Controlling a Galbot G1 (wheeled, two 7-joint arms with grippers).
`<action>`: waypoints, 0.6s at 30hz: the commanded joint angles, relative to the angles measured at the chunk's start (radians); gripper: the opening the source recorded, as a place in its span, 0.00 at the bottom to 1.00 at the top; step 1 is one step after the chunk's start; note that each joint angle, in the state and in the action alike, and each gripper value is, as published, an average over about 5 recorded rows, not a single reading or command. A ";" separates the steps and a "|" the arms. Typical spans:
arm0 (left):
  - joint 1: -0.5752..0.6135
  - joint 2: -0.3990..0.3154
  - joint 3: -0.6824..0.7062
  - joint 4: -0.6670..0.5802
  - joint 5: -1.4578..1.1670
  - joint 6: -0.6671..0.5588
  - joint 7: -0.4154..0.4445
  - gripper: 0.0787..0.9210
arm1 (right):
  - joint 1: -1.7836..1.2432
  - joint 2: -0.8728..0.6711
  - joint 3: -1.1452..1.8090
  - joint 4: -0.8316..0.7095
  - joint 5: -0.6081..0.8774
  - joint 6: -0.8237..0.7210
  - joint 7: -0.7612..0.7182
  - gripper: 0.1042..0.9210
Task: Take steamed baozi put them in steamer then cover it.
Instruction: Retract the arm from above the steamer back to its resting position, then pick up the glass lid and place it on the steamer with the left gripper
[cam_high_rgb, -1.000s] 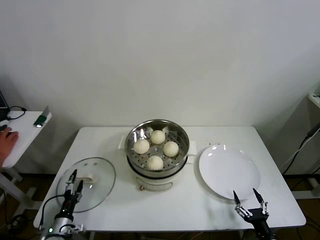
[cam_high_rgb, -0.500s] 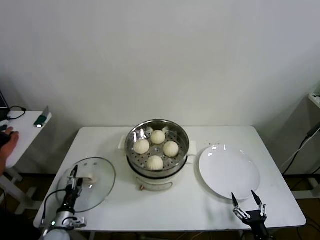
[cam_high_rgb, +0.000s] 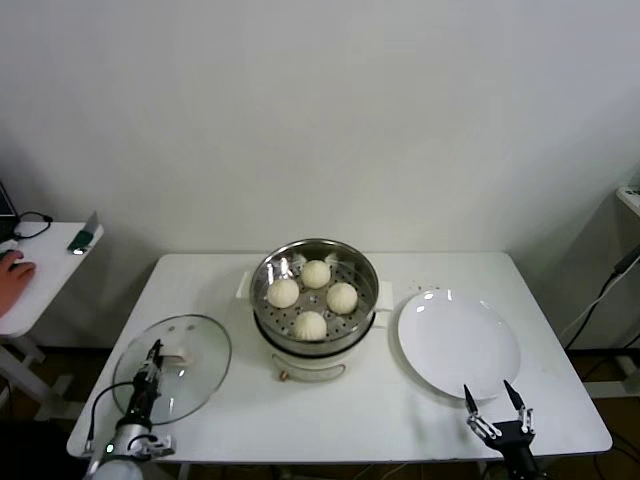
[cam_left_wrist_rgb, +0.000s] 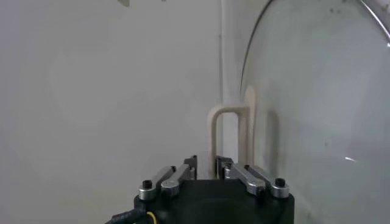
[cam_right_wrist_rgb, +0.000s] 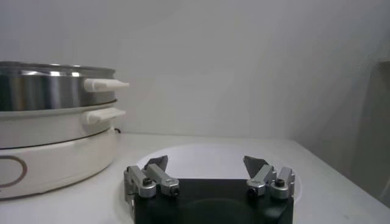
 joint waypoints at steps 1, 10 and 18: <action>-0.012 -0.010 -0.007 -0.002 -0.011 0.003 -0.014 0.15 | 0.004 0.001 -0.001 0.005 0.001 -0.004 0.002 0.88; 0.003 -0.005 -0.010 -0.082 -0.048 0.012 -0.010 0.07 | 0.005 0.000 -0.002 0.005 -0.001 -0.002 0.000 0.88; 0.125 0.122 0.023 -0.461 -0.281 0.198 0.276 0.07 | 0.014 -0.005 0.009 0.006 -0.024 -0.011 0.010 0.88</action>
